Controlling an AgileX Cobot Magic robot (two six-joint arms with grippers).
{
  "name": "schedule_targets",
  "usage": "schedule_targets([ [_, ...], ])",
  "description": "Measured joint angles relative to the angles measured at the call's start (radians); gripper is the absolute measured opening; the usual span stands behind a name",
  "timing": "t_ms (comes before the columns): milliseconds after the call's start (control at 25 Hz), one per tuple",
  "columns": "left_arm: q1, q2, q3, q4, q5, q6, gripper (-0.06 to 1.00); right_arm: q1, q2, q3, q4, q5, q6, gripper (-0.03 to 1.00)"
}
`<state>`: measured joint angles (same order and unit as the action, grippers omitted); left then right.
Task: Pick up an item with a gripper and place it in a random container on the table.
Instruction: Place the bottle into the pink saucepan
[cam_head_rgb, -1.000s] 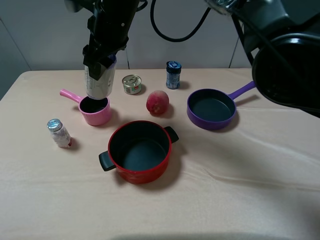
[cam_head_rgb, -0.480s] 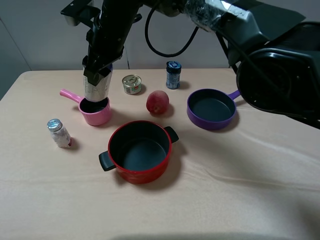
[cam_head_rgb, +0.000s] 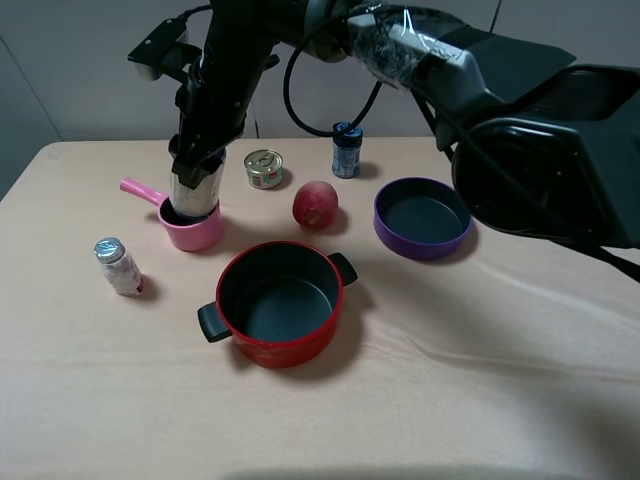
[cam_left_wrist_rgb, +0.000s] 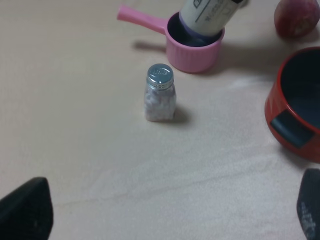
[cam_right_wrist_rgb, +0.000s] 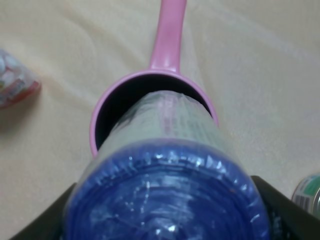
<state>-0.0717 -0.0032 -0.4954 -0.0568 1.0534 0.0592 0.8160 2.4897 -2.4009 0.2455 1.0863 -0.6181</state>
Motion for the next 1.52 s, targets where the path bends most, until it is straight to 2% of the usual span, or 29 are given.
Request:
schedule_targets([
  [1000, 0.0, 0.0, 0.0, 0.0, 0.0, 0.0, 0.99, 0.034, 0.017, 0.0, 0.029, -0.05, 0.0, 0.46],
  [1520, 0.0, 0.0, 0.0, 0.0, 0.0, 0.0, 0.99, 0.034, 0.017, 0.0, -0.003, -0.004, 0.0, 0.46],
])
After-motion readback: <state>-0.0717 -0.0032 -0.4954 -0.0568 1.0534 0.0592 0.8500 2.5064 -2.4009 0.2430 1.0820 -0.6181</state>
